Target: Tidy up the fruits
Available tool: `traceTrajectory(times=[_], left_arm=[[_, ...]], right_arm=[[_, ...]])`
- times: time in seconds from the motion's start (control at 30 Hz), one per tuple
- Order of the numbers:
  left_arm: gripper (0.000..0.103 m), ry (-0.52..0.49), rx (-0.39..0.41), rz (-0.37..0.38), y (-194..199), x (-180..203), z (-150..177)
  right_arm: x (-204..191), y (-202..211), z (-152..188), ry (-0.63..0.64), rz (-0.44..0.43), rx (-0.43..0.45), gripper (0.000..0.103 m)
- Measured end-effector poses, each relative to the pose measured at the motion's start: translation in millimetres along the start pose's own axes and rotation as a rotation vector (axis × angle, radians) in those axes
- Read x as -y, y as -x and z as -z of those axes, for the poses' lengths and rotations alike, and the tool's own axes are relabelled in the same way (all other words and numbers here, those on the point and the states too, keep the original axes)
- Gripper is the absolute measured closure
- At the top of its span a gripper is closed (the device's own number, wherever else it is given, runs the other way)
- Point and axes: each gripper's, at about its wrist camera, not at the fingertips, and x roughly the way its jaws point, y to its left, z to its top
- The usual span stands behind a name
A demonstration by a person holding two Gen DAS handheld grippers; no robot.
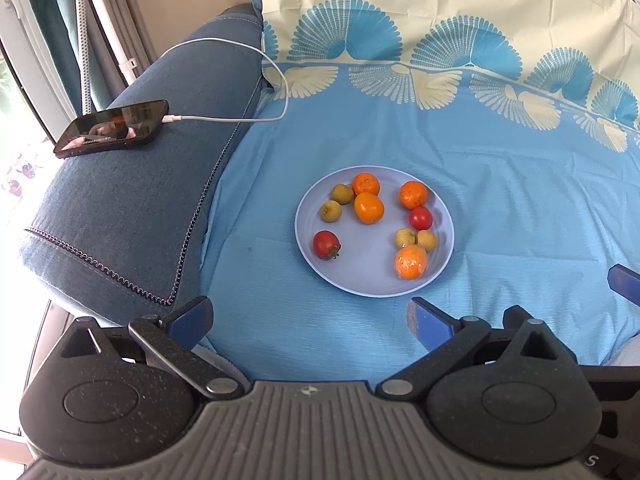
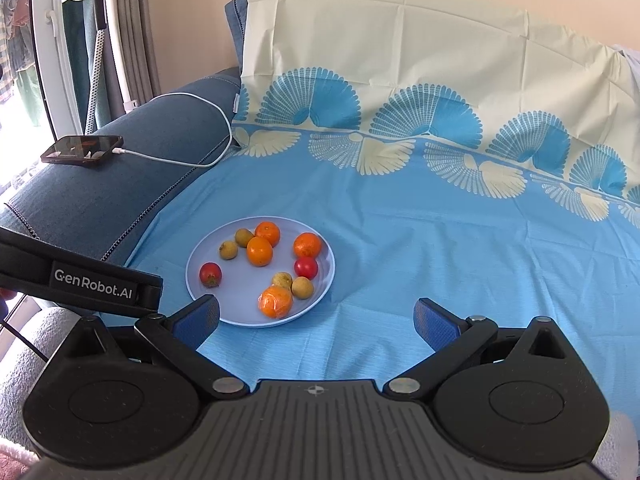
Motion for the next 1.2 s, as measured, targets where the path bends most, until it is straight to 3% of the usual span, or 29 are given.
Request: traceTrajectory(times=[1.2], left_arm=[[0.000,0.008,-0.017,-0.012,-2.8,-3.2,-0.5]], right_arm=[[-1.1,-0.4,-0.9,0.010,0.000,0.000,0.001]])
